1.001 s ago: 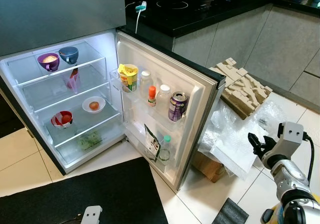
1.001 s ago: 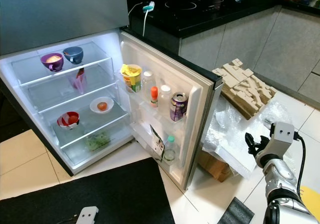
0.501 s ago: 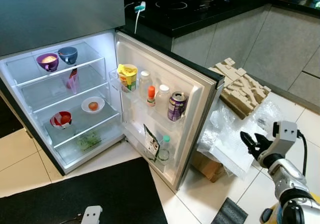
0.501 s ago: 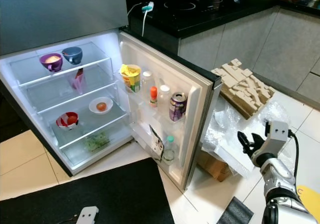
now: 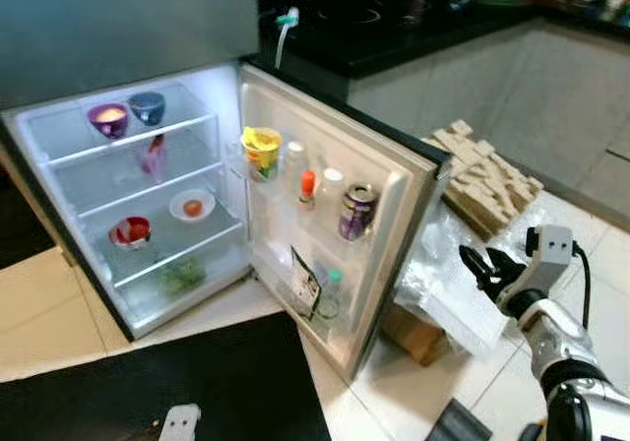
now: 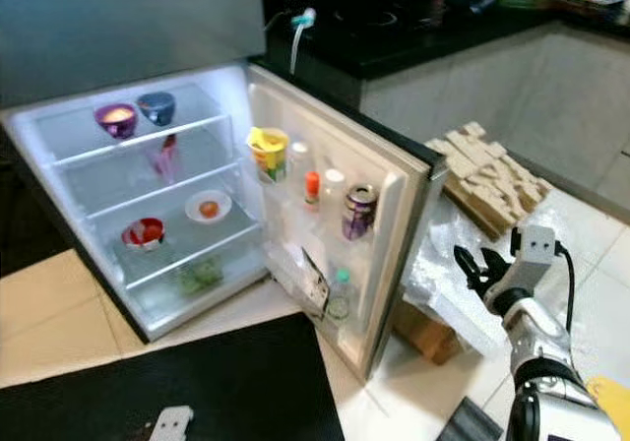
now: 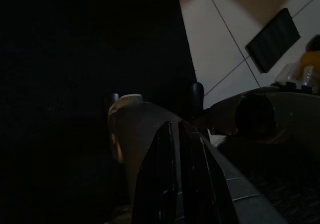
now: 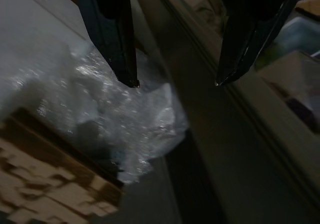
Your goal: Restocking fridge
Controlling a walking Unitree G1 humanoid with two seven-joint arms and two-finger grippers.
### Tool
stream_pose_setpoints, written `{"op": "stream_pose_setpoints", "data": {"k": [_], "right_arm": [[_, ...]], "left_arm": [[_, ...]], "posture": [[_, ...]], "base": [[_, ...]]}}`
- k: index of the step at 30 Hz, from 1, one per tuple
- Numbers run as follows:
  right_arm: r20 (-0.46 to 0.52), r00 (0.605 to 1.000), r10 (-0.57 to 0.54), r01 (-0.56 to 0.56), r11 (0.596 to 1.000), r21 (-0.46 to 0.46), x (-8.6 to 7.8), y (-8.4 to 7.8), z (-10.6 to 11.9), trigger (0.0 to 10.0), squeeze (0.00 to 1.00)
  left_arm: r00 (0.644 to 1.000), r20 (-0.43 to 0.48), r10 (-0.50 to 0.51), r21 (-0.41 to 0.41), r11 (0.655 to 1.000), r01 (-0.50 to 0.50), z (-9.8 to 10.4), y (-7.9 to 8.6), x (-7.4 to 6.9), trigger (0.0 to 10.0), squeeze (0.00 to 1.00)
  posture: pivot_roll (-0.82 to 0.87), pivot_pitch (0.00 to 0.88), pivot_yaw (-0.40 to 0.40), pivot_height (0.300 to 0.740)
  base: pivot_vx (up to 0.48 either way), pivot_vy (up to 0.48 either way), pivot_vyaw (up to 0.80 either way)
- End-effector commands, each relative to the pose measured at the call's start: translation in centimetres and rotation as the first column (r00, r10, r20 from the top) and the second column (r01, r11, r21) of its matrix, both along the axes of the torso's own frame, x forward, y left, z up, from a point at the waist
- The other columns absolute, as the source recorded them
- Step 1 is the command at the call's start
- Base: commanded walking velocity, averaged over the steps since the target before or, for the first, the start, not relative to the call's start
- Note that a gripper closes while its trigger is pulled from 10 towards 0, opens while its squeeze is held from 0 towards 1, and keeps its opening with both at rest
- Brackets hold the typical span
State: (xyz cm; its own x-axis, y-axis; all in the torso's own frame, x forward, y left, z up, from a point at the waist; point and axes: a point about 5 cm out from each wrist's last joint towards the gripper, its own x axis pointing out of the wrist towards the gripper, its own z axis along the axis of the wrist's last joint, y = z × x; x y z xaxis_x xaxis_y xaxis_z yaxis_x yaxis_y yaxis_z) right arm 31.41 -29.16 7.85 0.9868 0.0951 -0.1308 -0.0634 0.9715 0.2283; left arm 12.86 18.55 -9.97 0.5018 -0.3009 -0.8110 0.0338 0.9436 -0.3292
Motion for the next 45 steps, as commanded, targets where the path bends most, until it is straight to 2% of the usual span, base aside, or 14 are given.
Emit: {"op": "stream_pose_setpoints", "data": {"k": [1,6,7,8,10,11,13,17,20,21,22,24,36,45], "right_arm": [[-0.034,0.999,-0.016,0.016,1.000,0.001,-0.3,-0.1,-0.5,10.0,0.00],[-0.151,0.987,-0.052,0.049,0.999,-0.023,-1.7,-0.4,-2.7,10.0,0.00],[-0.339,0.935,-0.107,0.085,0.993,-0.077,-4.4,-0.4,-6.2,10.0,0.00],[-0.339,0.935,-0.107,0.085,0.993,-0.077,-4.4,-0.4,-6.2,10.0,0.00],[-0.470,0.873,-0.129,0.093,0.991,-0.099,-7.3,0.0,-9.1,10.0,0.00],[-0.470,0.873,-0.129,0.093,0.991,-0.099,-7.3,0.0,-9.1,10.0,0.00],[-0.570,0.811,-0.132,0.098,0.991,-0.089,-10.0,0.7,-11.5,10.0,0.00],[-0.570,0.811,-0.132,0.098,0.991,-0.089,-10.0,0.7,-11.5,10.0,0.00],[-0.724,0.682,-0.103,0.051,0.994,-0.093,-15.3,2.8,-15.2,10.0,0.00],[-0.724,0.682,-0.103,0.051,0.994,-0.093,-15.3,2.8,-15.2,10.0,0.00],[-0.755,0.651,-0.083,0.015,0.995,-0.096,-16.6,3.4,-16.0,10.0,0.00],[-0.770,0.635,-0.063,-0.007,0.996,-0.087,-17.3,3.9,-16.4,10.0,0.00],[-0.783,0.621,-0.033,-0.035,0.997,-0.070,-17.9,4.5,-16.8,10.0,0.00],[-0.739,0.671,0.051,-0.091,0.996,-0.013,-16.2,5.9,-16.3,10.0,0.00]], "left_arm": [[1.000,-0.028,-0.002,-0.011,1.000,0.002,-0.3,-0.5,-0.7,10.0,0.00],[1.000,-0.026,-0.001,-0.008,1.000,0.001,-0.3,-0.4,-0.6,10.0,0.00],[1.000,-0.029,-0.001,-0.004,1.000,0.001,-0.3,-0.5,-0.7,10.0,0.00],[1.000,-0.029,-0.001,-0.004,1.000,0.001,-0.3,-0.5,-0.7,10.0,0.00],[1.000,-0.028,-0.001,-0.001,1.000,0.001,-0.3,-0.5,-0.7,10.0,0.00],[1.000,-0.028,-0.001,-0.001,1.000,0.001,-0.3,-0.5,-0.7,10.0,0.00],[1.000,-0.026,-0.005,0.011,1.000,0.005,-0.4,-0.5,-0.8,10.0,0.00],[1.000,-0.026,-0.005,0.011,1.000,0.005,-0.4,-0.5,-0.8,10.0,0.00],[1.000,-0.016,-0.025,0.041,0.999,0.026,-0.3,-0.3,-0.7,10.0,0.00],[1.000,-0.016,-0.025,0.041,0.999,0.026,-0.3,-0.3,-0.7,10.0,0.00],[0.999,-0.014,-0.029,0.045,0.999,0.029,-0.3,-0.3,-0.7,10.0,0.00],[0.999,-0.014,-0.030,0.045,0.999,0.030,-0.3,-0.3,-0.7,10.0,0.00],[0.999,-0.015,-0.036,0.045,0.998,0.037,-0.3,-0.5,-0.7,10.0,0.00],[0.999,-0.020,-0.038,0.046,0.998,0.039,-0.4,-0.5,-0.9,10.0,0.00]], "posture": [[0.04,0.000,-0.041,0.740],[0.04,0.000,-0.047,0.740],[0.04,0.000,-0.048,0.740],[0.04,0.000,-0.048,0.740],[0.05,0.000,-0.050,0.740],[0.05,0.000,-0.050,0.740],[0.05,0.000,-0.050,0.740],[0.05,0.000,-0.050,0.740],[0.05,0.000,-0.045,0.740],[0.05,0.000,-0.045,0.740],[0.04,0.000,-0.041,0.740],[0.04,0.000,-0.040,0.740],[0.04,0.000,-0.042,0.740],[0.04,0.000,-0.039,0.740]], "base": [[0.000,0.000,0.00],[0.000,0.000,0.00],[0.000,0.000,0.00],[0.000,0.000,0.00],[0.000,0.000,0.00],[0.000,0.000,0.00],[0.000,0.000,0.00],[0.000,0.000,0.00],[0.000,0.000,0.00],[0.000,0.000,0.00],[0.000,0.000,0.79],[0.000,0.000,0.79],[0.000,0.000,0.78],[0.000,0.000,0.76]]}}
